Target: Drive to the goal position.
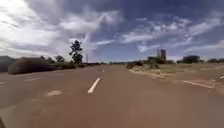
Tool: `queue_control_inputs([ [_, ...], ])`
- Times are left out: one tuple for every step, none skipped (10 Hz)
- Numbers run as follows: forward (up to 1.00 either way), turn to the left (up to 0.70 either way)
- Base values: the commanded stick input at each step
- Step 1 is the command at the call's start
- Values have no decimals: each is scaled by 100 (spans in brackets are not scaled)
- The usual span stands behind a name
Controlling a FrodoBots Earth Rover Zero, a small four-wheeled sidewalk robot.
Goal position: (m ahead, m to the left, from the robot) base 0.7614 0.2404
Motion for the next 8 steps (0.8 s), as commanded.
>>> queue_control_inputs([
  [100,0],
  [100,0],
  [100,0],
  [100,0],
  [100,0],
  [100,0],
  [100,0],
  [100,0],
])
